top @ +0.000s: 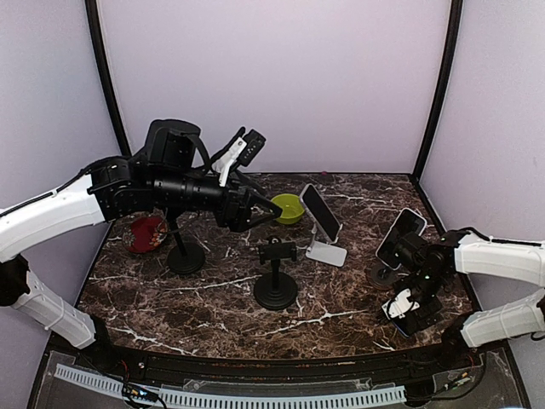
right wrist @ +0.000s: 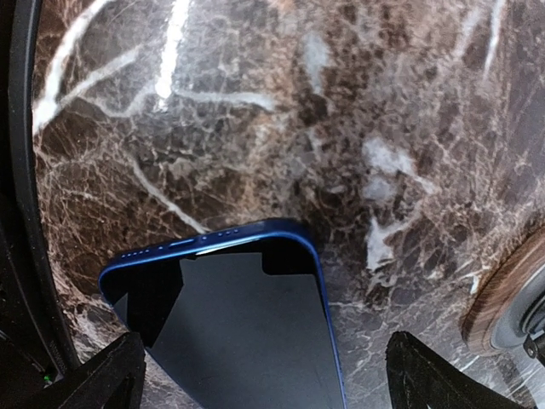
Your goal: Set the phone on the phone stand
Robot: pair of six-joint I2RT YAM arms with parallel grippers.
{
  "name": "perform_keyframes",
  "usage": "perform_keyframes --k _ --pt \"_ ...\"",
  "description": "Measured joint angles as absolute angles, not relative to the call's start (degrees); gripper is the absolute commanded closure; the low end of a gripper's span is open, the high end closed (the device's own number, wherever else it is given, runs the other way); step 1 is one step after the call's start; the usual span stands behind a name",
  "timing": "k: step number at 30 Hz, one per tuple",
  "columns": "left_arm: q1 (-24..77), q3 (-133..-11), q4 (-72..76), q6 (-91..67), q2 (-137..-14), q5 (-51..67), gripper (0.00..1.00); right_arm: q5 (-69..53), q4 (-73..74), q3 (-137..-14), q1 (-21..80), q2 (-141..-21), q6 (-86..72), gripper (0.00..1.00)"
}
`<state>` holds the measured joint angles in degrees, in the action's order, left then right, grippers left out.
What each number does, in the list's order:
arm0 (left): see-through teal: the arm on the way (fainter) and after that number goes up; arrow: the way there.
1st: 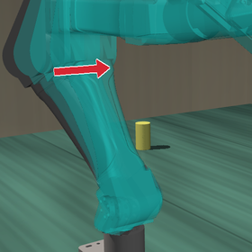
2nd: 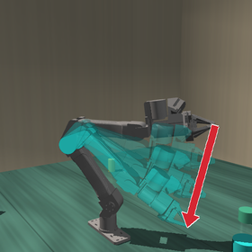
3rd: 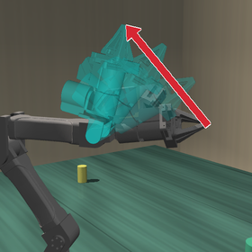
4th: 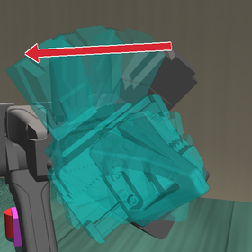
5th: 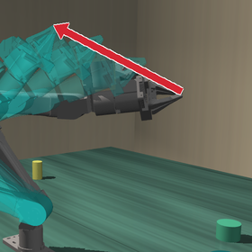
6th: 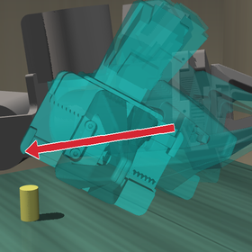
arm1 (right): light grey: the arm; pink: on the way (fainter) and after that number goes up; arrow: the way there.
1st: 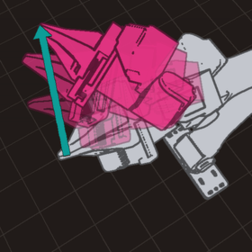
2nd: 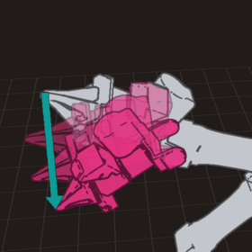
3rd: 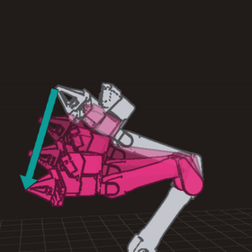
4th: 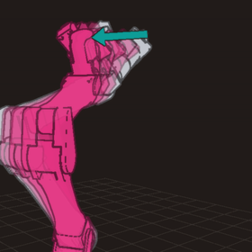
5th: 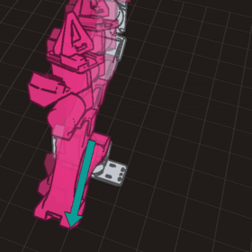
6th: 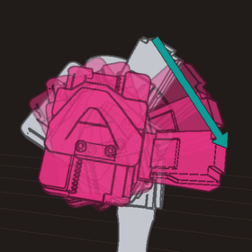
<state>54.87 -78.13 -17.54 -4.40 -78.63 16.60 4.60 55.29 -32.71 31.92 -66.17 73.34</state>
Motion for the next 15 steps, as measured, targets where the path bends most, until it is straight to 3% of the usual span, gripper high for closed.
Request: perform_keyframes --k 11,15 --pt "54.87 -76.73 -17.32 -3.4 -78.06 15.99 0.26 5.32 57.6 -31.22 31.92 -66.92 74.83 0.0" --pt "54.87 -76.55 -17.19 -3.18 -78.0 15.92 0.26 6.11 57.17 -30.55 31.99 -66.26 74.48 0.08"
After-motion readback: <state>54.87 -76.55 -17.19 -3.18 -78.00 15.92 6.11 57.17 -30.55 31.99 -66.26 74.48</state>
